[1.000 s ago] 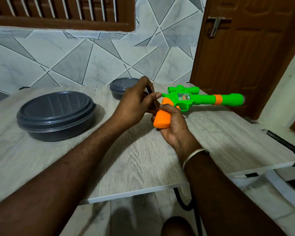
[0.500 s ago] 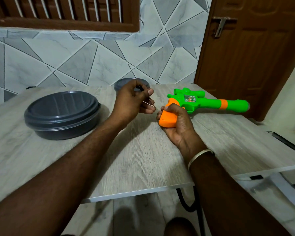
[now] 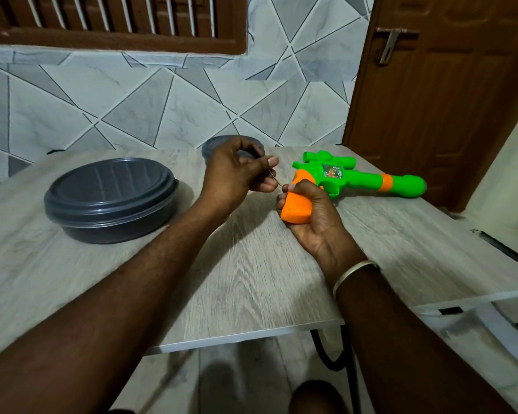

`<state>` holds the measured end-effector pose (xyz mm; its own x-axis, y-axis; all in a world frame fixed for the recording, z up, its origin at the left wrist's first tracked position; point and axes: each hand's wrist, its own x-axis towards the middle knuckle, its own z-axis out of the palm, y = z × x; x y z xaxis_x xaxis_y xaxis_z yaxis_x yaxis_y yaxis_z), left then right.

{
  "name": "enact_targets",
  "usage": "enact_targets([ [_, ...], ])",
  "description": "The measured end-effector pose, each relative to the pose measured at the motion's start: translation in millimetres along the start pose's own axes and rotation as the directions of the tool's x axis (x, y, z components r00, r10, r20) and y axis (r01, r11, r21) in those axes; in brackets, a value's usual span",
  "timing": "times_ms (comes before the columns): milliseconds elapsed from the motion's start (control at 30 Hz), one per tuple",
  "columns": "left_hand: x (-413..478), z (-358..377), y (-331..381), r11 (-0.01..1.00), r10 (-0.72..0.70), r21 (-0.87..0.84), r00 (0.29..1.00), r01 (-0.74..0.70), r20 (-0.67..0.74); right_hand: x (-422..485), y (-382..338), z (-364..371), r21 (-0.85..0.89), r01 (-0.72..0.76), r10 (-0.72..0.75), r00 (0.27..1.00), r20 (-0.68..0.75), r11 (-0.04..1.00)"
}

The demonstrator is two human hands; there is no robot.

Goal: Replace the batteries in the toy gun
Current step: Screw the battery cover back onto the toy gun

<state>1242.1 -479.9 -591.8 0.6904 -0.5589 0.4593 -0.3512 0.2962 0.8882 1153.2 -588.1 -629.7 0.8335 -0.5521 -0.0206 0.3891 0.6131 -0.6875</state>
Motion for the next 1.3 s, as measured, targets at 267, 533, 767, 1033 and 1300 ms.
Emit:
enact_targets([
  [267, -2.2, 3.1, 0.1, 0.983, 0.153, 0.107, 0.988, -0.152, -0.004, -5.9, -0.6, 0.9, -0.004, 0.016, -0.017, 1.000, -0.020, 1.000],
  [533, -2.5, 11.0, -0.9, 0.986, 0.119, 0.112, 0.991, -0.126, 0.065, -2.2, 2.2, 1.0, -0.078, 0.049, -0.049, 0.999, -0.003, 0.996],
  [767, -6.4, 12.8, -0.1, 0.980, 0.099, 0.165, 0.991, -0.112, 0.089, 2.6, 4.0, -1.4, -0.097, 0.018, -0.018, 1.000, -0.004, 0.995],
  [1033, -5.3, 12.0, 0.5, 0.979, 0.067, 0.186, 0.992, -0.085, 0.103, 2.0, 3.3, -1.5, -0.079, 0.031, -0.033, 0.999, -0.026, 0.996],
  [1300, -6.6, 12.2, 1.7, 0.957, 0.107, 0.255, 0.985, -0.139, 0.133, 0.4, 2.9, -0.4, -0.081, 0.037, -0.038, 0.999, -0.021, 0.996],
])
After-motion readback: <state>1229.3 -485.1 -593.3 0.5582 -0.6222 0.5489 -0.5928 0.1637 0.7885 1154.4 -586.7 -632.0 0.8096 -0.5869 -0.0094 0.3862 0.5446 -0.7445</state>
